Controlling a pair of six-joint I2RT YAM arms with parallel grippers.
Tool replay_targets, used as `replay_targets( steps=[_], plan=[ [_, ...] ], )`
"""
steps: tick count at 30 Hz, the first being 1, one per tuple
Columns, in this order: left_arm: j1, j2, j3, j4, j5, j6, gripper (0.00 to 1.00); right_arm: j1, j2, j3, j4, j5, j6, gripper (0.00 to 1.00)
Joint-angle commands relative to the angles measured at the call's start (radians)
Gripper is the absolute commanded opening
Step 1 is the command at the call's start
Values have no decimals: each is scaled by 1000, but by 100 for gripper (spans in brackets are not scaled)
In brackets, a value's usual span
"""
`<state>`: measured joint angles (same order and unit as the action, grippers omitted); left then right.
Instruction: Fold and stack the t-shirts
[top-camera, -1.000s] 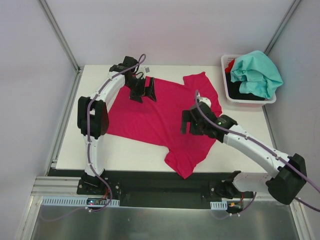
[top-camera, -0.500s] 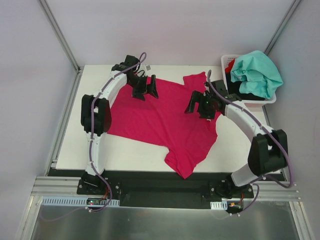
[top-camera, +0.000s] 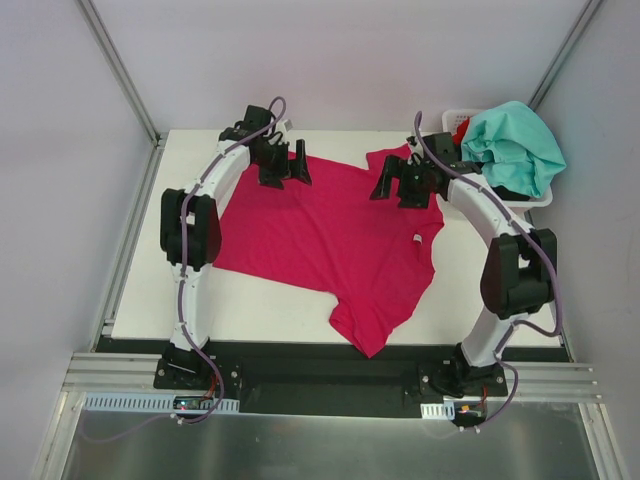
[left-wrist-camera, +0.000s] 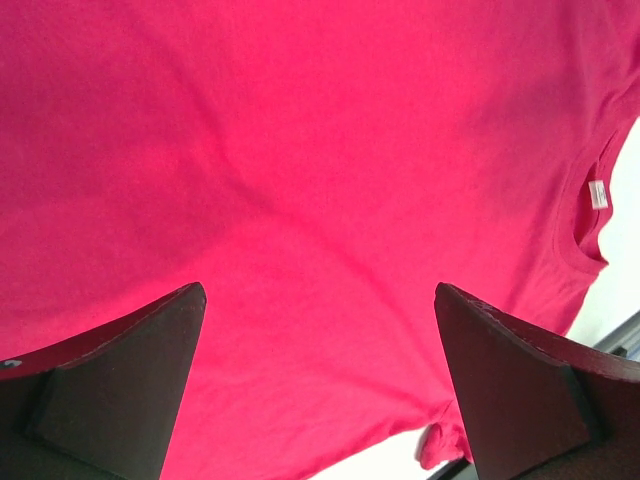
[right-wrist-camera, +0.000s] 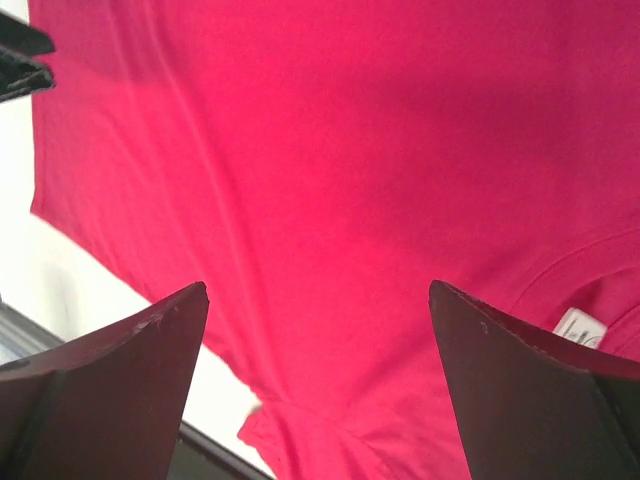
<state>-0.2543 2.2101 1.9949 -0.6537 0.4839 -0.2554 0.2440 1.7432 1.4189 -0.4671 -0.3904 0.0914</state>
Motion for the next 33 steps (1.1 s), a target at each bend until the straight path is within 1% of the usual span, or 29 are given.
replay_targets(
  steps=[1, 4, 5, 8, 9, 11, 12, 13, 14, 16, 17, 18, 20, 22, 23, 30, 33],
  plan=[
    [9, -76, -14, 98, -39, -33, 99, -29, 77, 129, 15, 68, -74, 96],
    [13, -101, -44, 157, -37, -56, 99, -52, 157, 196, 16, 55, -85, 96],
    [13, -108, -68, 190, -38, -59, 99, -64, 179, 212, 19, 23, -110, 96],
    [13, -141, -116, 229, -59, -70, 99, -86, 258, 284, 12, -40, -96, 96],
    [13, -141, -110, 211, -65, -68, 99, -89, 281, 319, -67, -47, -102, 96],
    [10, -168, -128, 174, -171, -61, 99, -87, 337, 417, -169, 8, -114, 96],
    [10, -187, -149, 169, -213, -48, 99, -87, 346, 432, -242, 18, -128, 96],
    [10, -216, -172, 166, -255, -41, 99, -86, 337, 425, -252, 39, -124, 96],
    [10, -223, -194, 151, -345, -36, 99, -89, 326, 408, -274, 88, -124, 96],
    [10, -236, -200, 85, -407, -27, 99, -86, 305, 387, -320, 131, -121, 96],
    [10, -240, -208, 56, -462, -25, 99, -86, 290, 385, -349, 175, -119, 96],
    [10, -242, -214, 33, -478, -30, 99, -83, 283, 381, -395, 183, -122, 96],
    [10, -259, -241, -24, -479, -33, 99, -65, 242, 374, -432, 232, -127, 96],
    [6, -285, -283, -66, -501, -41, 99, -48, 196, 338, -450, 248, -130, 96],
    [3, -296, -301, -75, -504, -42, 99, -31, 149, 327, -459, 236, -122, 96],
    [-20, -412, -478, -139, -603, -88, 99, 54, -20, 197, -501, 213, -105, 96],
    [-34, -464, -544, -152, -695, -128, 99, 83, -92, 85, -473, 156, -96, 96]
  ],
)
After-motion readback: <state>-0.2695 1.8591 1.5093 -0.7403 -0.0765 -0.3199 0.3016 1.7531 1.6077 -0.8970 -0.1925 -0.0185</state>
